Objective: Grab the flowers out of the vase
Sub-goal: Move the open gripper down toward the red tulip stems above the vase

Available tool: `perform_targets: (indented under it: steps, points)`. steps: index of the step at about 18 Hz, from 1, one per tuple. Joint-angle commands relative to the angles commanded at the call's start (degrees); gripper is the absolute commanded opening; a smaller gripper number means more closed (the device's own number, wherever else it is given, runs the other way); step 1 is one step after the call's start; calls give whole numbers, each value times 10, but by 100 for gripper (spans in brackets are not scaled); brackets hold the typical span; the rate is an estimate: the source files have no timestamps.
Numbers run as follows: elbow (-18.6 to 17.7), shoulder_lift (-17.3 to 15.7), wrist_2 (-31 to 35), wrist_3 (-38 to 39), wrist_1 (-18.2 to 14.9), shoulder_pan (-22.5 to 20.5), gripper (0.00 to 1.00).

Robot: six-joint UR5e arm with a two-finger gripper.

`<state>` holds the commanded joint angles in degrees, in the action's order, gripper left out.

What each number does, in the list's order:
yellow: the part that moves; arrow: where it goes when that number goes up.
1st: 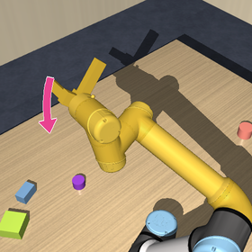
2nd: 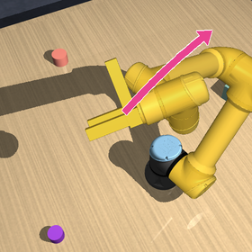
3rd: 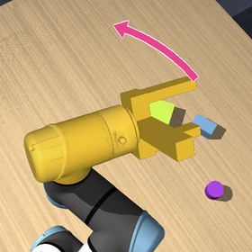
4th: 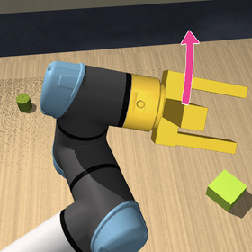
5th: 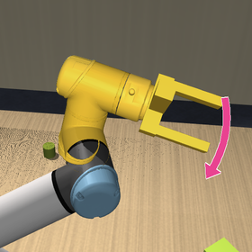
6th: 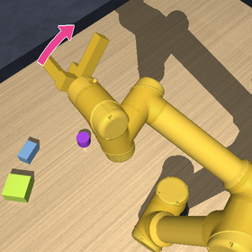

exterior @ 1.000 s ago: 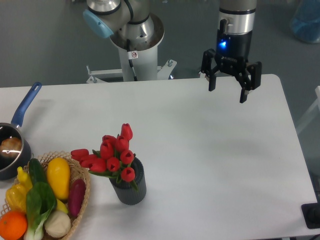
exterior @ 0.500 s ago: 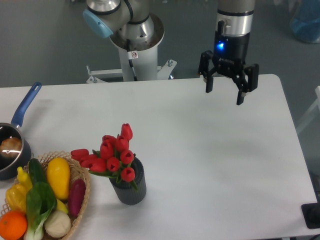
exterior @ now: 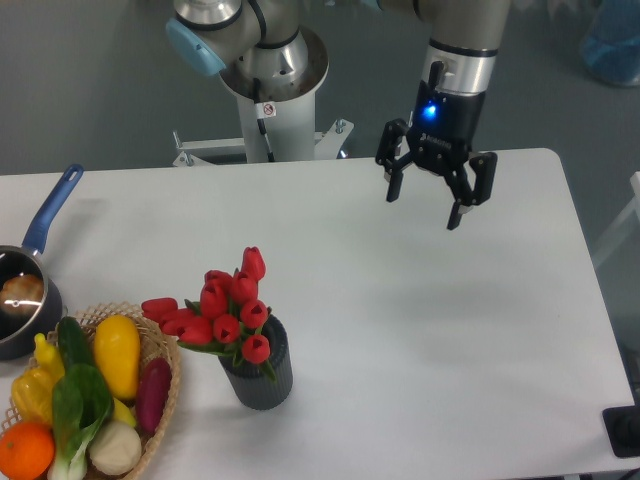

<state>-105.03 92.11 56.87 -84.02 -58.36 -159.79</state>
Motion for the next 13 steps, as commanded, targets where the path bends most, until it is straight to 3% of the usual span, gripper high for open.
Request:
perform_targets:
  steps: [6,13]
  points:
    - [-2,30,-15,0,1,38,100]
    - [-17,58,-123,1,-1,43,100]
